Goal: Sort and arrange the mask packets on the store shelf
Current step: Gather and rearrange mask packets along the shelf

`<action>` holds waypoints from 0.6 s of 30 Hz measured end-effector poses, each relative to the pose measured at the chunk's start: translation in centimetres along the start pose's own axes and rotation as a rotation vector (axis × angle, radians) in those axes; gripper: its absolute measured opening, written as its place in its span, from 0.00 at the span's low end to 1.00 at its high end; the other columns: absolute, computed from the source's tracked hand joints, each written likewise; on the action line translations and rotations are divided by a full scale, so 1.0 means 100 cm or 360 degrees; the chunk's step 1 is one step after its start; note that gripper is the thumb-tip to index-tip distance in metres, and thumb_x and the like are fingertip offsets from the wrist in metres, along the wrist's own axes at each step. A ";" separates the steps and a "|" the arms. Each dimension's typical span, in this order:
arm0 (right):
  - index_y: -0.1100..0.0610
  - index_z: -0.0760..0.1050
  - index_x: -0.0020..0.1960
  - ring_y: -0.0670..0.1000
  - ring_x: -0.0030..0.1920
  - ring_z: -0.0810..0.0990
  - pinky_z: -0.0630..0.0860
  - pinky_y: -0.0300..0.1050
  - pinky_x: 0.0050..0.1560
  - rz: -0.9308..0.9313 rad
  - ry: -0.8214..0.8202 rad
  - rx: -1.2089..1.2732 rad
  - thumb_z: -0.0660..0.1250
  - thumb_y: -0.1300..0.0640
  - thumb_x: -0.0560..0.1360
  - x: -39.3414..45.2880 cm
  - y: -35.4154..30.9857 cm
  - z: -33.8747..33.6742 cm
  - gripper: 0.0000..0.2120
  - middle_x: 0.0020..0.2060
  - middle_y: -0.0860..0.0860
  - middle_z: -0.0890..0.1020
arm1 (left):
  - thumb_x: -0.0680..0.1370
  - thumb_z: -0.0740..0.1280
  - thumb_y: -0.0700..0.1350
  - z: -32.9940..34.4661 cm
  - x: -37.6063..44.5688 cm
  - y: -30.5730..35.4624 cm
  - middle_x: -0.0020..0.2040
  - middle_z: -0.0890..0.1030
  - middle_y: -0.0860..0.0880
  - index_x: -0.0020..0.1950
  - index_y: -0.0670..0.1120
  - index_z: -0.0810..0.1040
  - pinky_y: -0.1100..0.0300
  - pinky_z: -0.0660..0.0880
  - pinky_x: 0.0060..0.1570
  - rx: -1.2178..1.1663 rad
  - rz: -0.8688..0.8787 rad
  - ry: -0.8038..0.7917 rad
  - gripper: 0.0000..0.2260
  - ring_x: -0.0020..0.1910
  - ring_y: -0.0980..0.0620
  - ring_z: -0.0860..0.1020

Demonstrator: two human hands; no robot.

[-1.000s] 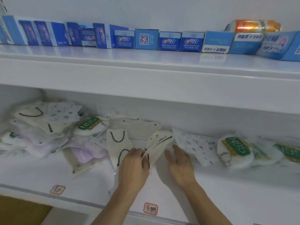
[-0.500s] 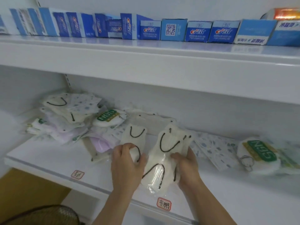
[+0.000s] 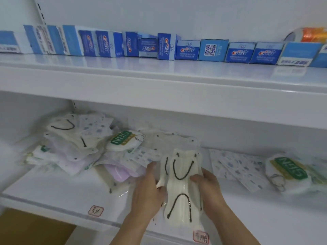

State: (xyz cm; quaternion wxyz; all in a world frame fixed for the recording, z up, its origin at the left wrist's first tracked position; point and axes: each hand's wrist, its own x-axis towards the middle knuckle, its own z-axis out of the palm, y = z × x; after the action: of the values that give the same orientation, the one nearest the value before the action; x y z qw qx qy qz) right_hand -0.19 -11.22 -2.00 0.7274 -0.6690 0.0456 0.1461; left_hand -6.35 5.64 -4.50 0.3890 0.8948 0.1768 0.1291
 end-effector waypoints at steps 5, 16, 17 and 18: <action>0.61 0.82 0.55 0.63 0.47 0.86 0.82 0.58 0.51 0.0039 0.0183 0.0247 0.64 0.68 0.76 -0.014 0.001 0.013 0.12 0.44 0.59 0.87 | 0.75 0.73 0.41 -0.020 0.006 0.009 0.43 0.87 0.53 0.50 0.49 0.85 0.55 0.82 0.49 -0.0681 -0.0149 -0.0368 0.06 0.44 0.56 0.85; 0.64 0.76 0.67 0.71 0.59 0.81 0.71 0.71 0.67 0.0171 -0.0053 0.0783 0.65 0.58 0.76 -0.039 0.024 0.042 0.21 0.59 0.69 0.81 | 0.69 0.78 0.50 -0.043 0.003 -0.012 0.39 0.83 0.61 0.49 0.53 0.77 0.66 0.76 0.38 -0.0518 0.0040 -0.0257 0.14 0.37 0.65 0.80; 0.65 0.76 0.66 0.71 0.59 0.80 0.71 0.71 0.67 0.0167 -0.0097 0.0783 0.65 0.58 0.76 -0.038 0.022 0.046 0.20 0.59 0.69 0.81 | 0.69 0.79 0.50 -0.051 0.003 -0.015 0.38 0.83 0.61 0.48 0.52 0.76 0.66 0.75 0.36 -0.0521 0.0023 -0.0117 0.14 0.35 0.65 0.79; 0.66 0.77 0.66 0.71 0.59 0.80 0.71 0.70 0.67 0.0175 -0.0152 0.0762 0.64 0.58 0.77 -0.037 0.020 0.051 0.20 0.59 0.70 0.81 | 0.69 0.79 0.51 -0.059 0.005 -0.020 0.37 0.83 0.61 0.47 0.53 0.76 0.63 0.77 0.38 -0.0529 0.0003 -0.0012 0.14 0.35 0.64 0.79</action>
State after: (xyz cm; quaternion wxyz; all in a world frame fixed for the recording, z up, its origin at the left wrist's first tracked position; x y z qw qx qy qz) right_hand -4.90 -6.61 -2.47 0.8573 -0.4666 0.0808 0.2019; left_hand -8.49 10.94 -2.01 0.5322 0.8188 0.1508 0.1535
